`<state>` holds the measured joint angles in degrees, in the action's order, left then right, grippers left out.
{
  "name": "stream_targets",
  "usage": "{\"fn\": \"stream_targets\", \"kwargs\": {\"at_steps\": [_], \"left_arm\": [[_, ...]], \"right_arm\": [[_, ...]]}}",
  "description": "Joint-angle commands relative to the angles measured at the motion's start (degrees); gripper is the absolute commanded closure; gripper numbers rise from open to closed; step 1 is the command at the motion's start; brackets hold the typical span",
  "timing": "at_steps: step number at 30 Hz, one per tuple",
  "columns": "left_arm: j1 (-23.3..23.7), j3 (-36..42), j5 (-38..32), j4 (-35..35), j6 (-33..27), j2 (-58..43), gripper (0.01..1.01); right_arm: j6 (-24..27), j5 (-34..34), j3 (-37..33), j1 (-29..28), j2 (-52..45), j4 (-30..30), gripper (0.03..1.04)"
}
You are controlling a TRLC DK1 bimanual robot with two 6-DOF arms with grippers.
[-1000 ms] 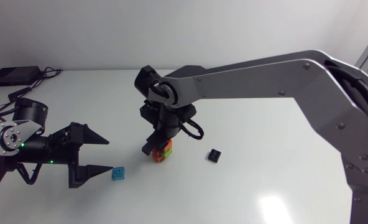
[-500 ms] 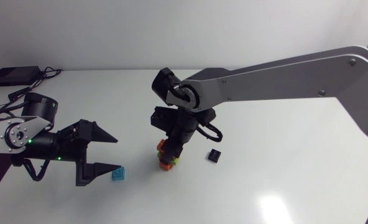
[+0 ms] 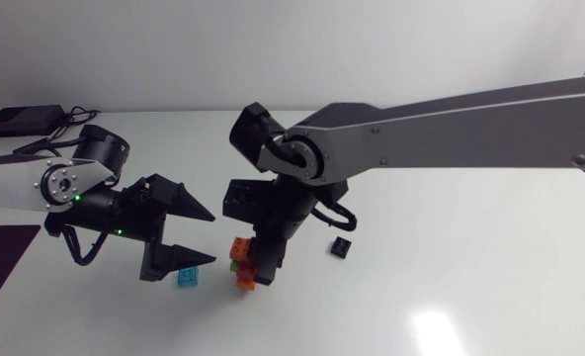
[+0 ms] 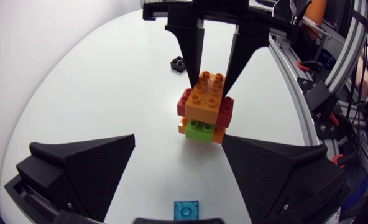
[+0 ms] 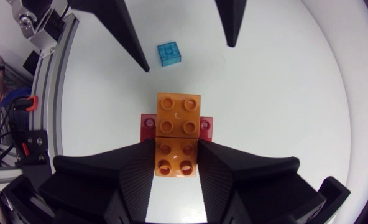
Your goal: Separate the duplo bricks
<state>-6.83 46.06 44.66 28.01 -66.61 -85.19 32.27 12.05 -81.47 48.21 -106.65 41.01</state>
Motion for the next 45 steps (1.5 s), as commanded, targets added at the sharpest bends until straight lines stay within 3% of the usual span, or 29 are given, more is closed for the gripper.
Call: {"fn": "stream_targets", "kwargs": {"at_steps": [1, 12, 22, 45], "left_arm": [[-0.6, 2.5, 1.4, 2.3, -2.4, -1.3, 0.054], [-2.2, 3.5, 2.4, 11.8, -10.3, -1.7, 0.059], [-3.4, 4.4, 4.3, 12.9, -10.3, -1.9, 0.07], [-6.3, 11.8, 9.7, 22.7, -10.2, -0.3, 0.12]], "right_arm": [[2.4, 0.3, 2.1, 0.9, 0.5, 1.2, 0.79], [3.3, 0.3, 1.3, 1.0, 0.4, 1.0, 0.79], [2.8, 2.1, 1.9, 2.5, 2.4, 0.5, 0.79], [0.3, 4.6, 6.0, 2.2, 10.3, -2.2, 0.79]]}}
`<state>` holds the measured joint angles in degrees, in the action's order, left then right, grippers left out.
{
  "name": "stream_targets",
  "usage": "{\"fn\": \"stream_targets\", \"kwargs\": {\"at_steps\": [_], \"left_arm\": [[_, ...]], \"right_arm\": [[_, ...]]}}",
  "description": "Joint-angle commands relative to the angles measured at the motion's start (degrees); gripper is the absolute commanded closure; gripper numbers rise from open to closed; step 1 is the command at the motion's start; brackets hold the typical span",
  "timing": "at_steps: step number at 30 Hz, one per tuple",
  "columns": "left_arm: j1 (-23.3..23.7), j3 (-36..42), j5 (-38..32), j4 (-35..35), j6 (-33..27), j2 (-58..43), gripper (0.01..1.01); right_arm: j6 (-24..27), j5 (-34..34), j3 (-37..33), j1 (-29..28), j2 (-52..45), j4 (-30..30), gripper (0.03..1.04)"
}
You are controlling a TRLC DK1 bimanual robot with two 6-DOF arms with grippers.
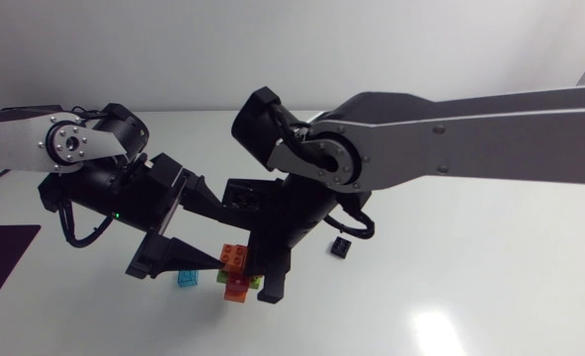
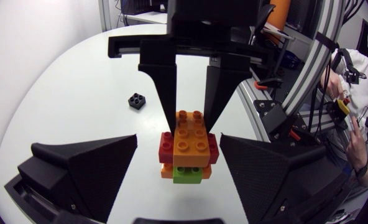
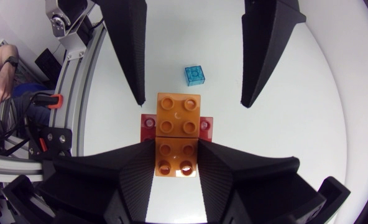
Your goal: Separate the duplo bricks
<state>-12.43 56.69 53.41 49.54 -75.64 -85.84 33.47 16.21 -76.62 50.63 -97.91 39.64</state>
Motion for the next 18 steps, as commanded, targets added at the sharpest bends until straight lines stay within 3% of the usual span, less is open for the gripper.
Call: {"fn": "stream_targets", "kwargs": {"at_steps": [1, 7, 12, 18], "left_arm": [[-0.8, 1.1, 0.9, 1.2, -1.2, 0.3, 0.12], [-1.4, 0.4, 0.9, 1.4, -1.3, 0.2, 0.121], [-1.4, 0.5, 0.9, 1.4, -1.4, -0.1, 0.189], [-2.1, 0.4, 0.9, 1.5, -1.2, -0.3, 0.362]], "right_arm": [[-0.9, 0.5, 1.1, -0.3, 1.7, -0.8, 0.79], [-1.0, 0.5, 1.6, -0.5, 2.5, -1.1, 0.79], [-1.0, 0.5, 1.8, -0.5, 3.2, -0.9, 0.79], [-1.0, 0.5, 2.4, -0.5, 3.7, -0.9, 0.79]]}}
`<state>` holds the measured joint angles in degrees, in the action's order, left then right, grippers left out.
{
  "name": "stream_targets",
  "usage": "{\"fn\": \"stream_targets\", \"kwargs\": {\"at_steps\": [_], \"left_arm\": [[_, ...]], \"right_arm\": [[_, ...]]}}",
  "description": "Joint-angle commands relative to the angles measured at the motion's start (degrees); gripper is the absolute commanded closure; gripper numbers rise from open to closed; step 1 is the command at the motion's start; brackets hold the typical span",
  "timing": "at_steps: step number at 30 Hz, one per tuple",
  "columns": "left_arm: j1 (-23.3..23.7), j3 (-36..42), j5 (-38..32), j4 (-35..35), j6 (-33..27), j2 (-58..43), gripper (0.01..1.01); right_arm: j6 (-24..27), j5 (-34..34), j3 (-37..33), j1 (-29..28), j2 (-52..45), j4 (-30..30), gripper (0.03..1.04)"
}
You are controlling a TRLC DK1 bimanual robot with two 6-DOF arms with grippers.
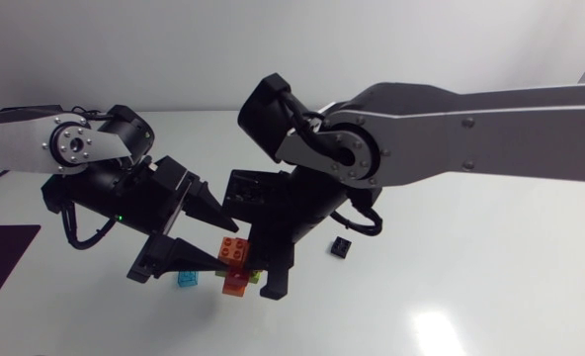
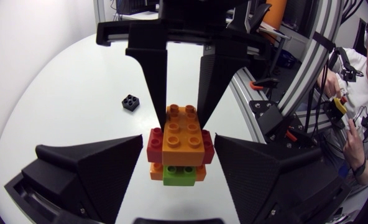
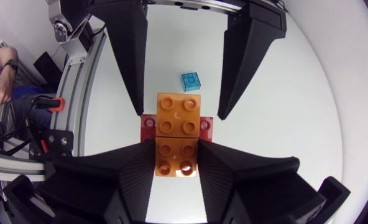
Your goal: Separate the duplo bricks
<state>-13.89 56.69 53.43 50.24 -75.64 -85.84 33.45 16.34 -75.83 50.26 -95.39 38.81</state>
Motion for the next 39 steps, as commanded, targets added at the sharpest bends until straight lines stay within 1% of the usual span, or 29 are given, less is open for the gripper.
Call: {"fn": "stream_targets", "kwargs": {"at_steps": [1, 4, 8, 9, 16, 19, 21, 26, 30, 33, 35, 37, 39], "left_arm": [[-0.7, 0.5, 0.9, 0.8, -1.2, -0.3, 0.416], [-1.3, 0.5, 0.9, 0.8, -1.2, -0.3, 0.534], [-1.8, 0.4, 0.9, 0.8, -1.3, -0.4, 0.751], [-1.8, 0.4, 0.9, 0.8, -1.3, -0.4, 0.762], [-2.1, 0.1, 0.8, 0.8, -1.3, -0.6, 0.769], [-2.3, 0.4, 0.8, 0.9, -1.1, -0.7, 0.77], [-2.5, 0.9, 0.8, 1.1, -0.8, -0.9, 0.77], [-2.8, 4.0, 1.0, 4.0, 0.7, -1.8, 0.77], [-2.4, 7.2, 2.6, 6.5, 1.9, -2.9, 0.77], [-2.3, 7.9, 3.3, 7.1, 1.7, -4.1, 0.77], [-0.9, 8.0, 3.2, 6.6, 0.2, -5.2, 0.77], [1.7, 8.4, 2.6, 6.0, -1.3, -7.5, 0.77], [4.5, 8.1, 1.6, 3.5, -1.7, -9.5, 0.77]], "right_arm": [[-1.0, 0.4, 1.7, -0.2, 1.3, -0.1, 0.79], [-1.0, 0.4, 1.8, -0.2, 1.5, -0.2, 0.79], [-1.1, 0.4, 2.4, -0.2, 2.1, -0.3, 0.79], [-1.1, 0.4, 2.5, -0.2, 2.2, -0.3, 0.79], [-1.1, 0.4, 3.3, -0.3, 2.9, -0.7, 0.79], [-1.2, 0.4, 4.2, -0.1, 3.0, -1.5, 0.79], [-1.5, 0.0, 5.7, 0.3, 3.1, -3.1, 0.79], [-1.8, -2.3, 8.0, 1.8, 3.1, -5.1, 0.79], [-1.8, -2.4, 9.0, 2.0, 3.1, -5.8, 0.79], [-1.9, -2.9, 9.8, 2.2, 3.2, -6.5, 0.79], [-1.9, -3.0, 10.1, 1.9, 3.7, -6.3, 0.79], [-1.5, -3.2, 10.5, 1.1, 4.9, -5.8, 0.79], [-1.1, -3.2, 10.9, -0.3, 6.5, -5.1, 0.79]]}}
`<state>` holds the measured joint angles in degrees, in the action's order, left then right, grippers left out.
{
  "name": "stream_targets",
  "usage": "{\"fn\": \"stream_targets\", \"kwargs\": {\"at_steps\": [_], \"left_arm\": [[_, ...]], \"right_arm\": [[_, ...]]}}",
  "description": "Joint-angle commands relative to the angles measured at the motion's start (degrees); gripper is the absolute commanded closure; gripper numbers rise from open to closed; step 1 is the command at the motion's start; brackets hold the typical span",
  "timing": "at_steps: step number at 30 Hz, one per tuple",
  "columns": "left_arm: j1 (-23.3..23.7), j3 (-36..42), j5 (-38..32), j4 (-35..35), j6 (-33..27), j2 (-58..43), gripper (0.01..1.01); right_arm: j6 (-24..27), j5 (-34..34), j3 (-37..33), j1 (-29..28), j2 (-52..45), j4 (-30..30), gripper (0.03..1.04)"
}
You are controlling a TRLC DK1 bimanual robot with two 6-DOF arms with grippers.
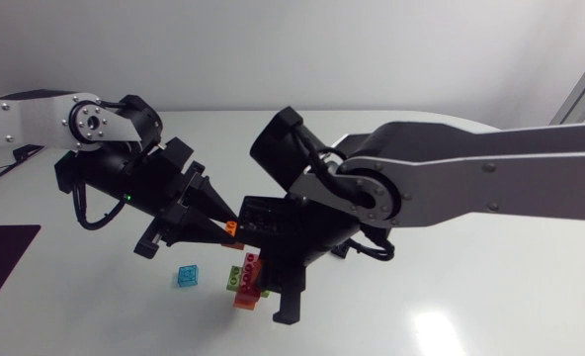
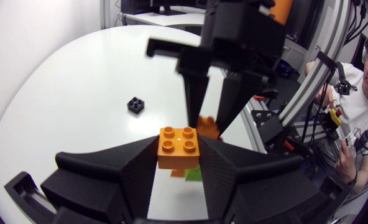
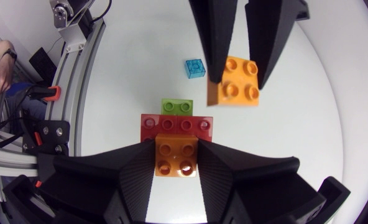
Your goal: Separate the duplo bricks
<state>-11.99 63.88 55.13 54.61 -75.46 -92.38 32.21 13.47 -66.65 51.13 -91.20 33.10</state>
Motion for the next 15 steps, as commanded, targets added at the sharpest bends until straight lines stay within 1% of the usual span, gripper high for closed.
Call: {"fn": "stream_targets", "kwargs": {"at_steps": [1, 3, 6, 10, 15], "left_arm": [[3.9, 0.9, -0.5, -1.6, -2.2, -4.2, 0.77], [6.2, 1.1, -0.7, -2.2, -3.6, -6.6, 0.77], [7.9, 1.0, -2.0, -5.1, -3.6, -9.7, 0.77], [7.9, 0.2, -4.9, -11.5, -2.5, -14.0, 0.77], [8.0, -1.6, -6.6, -18.5, -0.7, -17.7, 0.769]], "right_arm": [[0.5, -0.4, 1.9, -2.0, 3.2, 1.3, 0.79], [1.0, -0.4, 2.0, -3.7, 5.1, 2.3, 0.79], [1.5, -0.3, 1.9, -4.9, 7.4, 4.0, 0.79], [1.5, -0.3, 2.1, -5.1, 9.3, 5.2, 0.79], [1.3, -0.2, 2.9, -5.0, 10.8, 6.0, 0.79]]}}
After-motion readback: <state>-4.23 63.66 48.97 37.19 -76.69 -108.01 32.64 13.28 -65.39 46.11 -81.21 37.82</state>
